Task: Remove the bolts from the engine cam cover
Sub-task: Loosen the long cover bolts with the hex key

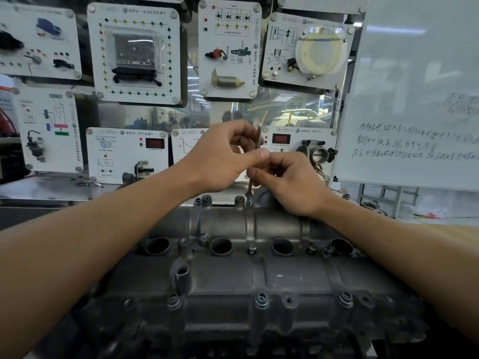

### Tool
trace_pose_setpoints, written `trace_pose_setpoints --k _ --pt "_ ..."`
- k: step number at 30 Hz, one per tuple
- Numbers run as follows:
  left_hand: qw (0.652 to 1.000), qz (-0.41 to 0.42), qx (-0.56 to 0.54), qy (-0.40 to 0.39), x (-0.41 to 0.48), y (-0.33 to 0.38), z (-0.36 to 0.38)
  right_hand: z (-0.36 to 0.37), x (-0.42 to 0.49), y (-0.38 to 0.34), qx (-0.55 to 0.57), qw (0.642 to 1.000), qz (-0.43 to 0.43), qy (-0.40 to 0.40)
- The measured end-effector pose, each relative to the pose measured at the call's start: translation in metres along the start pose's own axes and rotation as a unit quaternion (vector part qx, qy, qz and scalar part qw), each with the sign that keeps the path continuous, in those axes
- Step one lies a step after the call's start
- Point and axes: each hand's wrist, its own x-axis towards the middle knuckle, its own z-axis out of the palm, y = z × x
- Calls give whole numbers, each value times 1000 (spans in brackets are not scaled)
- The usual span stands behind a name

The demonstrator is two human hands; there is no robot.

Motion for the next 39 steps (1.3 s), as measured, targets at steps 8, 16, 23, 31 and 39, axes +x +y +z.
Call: trace_pose_setpoints --k 8,16,23,31,39 --pt "1000 -13 -21 -5 2 6 -19 -4 7 -7 -93 993 -34 -63" --pt "996 -49 -1 73 4 -6 -60 21 47 -32 -117 983 -50 -131" --pt "988 -112 105 -6 1 -13 -66 48 46 -12 -115 979 -24 -165" --pt "985 -124 120 -20 -6 -11 -71 61 40 -7 -92 984 -35 -150" --pt "989 -122 82 -10 -24 -17 -72 61 39 -8 -103 981 -47 -155"
